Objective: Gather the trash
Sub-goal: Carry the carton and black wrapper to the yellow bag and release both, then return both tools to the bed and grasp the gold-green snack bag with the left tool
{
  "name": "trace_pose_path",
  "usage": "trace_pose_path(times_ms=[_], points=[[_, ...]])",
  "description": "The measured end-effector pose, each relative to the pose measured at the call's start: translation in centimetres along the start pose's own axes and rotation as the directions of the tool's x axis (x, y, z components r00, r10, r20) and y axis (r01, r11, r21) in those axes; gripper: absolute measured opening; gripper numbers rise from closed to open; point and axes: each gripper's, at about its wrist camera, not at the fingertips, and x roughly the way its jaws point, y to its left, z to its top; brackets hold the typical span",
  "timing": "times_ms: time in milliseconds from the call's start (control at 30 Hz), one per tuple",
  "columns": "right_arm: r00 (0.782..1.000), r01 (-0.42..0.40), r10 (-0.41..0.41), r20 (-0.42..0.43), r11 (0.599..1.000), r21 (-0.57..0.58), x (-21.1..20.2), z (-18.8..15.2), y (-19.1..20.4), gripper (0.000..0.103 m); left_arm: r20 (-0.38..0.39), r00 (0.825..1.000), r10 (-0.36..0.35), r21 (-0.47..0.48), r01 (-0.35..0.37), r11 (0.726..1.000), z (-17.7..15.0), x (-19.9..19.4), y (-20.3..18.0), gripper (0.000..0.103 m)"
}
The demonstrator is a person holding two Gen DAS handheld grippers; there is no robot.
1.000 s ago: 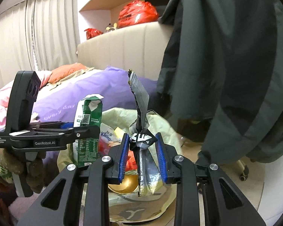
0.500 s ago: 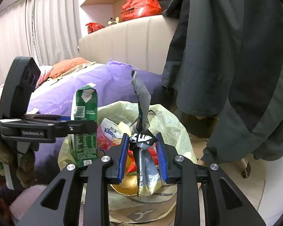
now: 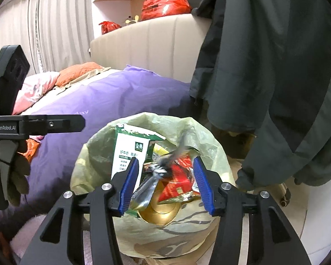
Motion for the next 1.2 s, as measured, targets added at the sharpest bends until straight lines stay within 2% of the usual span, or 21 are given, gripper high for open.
trace_pose_path(times_ms=[200,400,533,600,700,767,800,900,1000,1100,1167,1200], points=[[0.998,-0.009,0.01,0.055,0.999,-0.031,-1.9,1.2,2.8,0.049,0.073,0.99,0.117,0.037,-0.119,0.992,-1.5,-4.8,1.9,0.069],[0.995,-0.044,0.051,0.08,0.996,-0.076,-2.6,2.3,7.2,0.049,0.118,0.974,0.192,0.047,-0.199,0.979,-3.1,-10.1,5.2,0.069],[0.988,-0.101,0.112,0.106,0.99,-0.101,-3.0,2.6,10.7,0.056,0.125,0.963,0.238,0.009,-0.241,0.97,-4.9,-13.8,9.3,0.069],[0.983,-0.134,0.148,0.11,0.983,-0.127,-2.9,2.7,12.7,0.056,0.122,0.953,0.276,-0.007,-0.277,0.961,-6.0,-15.7,12.1,0.069],[0.978,-0.174,0.19,0.09,0.972,-0.155,-2.3,3.0,15.6,0.056,0.112,0.936,0.333,-0.041,-0.33,0.943,-7.6,-18.6,16.2,0.069],[0.972,-0.212,0.226,0.068,0.962,-0.169,-1.5,3.1,17.1,0.057,0.11,0.931,0.348,-0.101,-0.338,0.936,-8.8,-21.0,19.6,0.069],[0.968,-0.234,0.247,0.049,0.955,-0.181,-0.9,3.1,18.4,0.057,0.106,0.932,0.346,-0.131,-0.331,0.934,-9.3,-22.0,21.2,0.069],[0.956,-0.283,0.293,0.016,0.935,-0.212,0.3,2.9,21.0,0.057,0.07,0.952,0.298,-0.238,-0.275,0.932,-10.6,-24.3,26.6,0.07],[0.939,-0.336,0.342,-0.017,0.911,-0.24,1.1,2.2,23.6,0.057,0.051,0.955,0.291,-0.316,-0.261,0.912,-11.3,-25.4,30.9,0.07],[0.932,-0.359,0.358,-0.052,0.898,-0.253,2.0,1.5,25.4,0.057,0.047,0.951,0.305,-0.32,-0.275,0.907,-11.0,-25.3,33.6,0.07],[0.925,-0.378,0.371,-0.077,0.892,-0.248,2.5,1.0,26.2,0.057,0.026,0.964,0.265,-0.287,-0.246,0.926,-10.3,-24.2,35.0,0.07],[0.924,-0.382,0.372,-0.091,0.891,-0.246,2.8,0.6,26.6,0.057,0.004,0.965,0.263,-0.246,-0.255,0.935,-9.8,-23.5,35.4,0.07]])
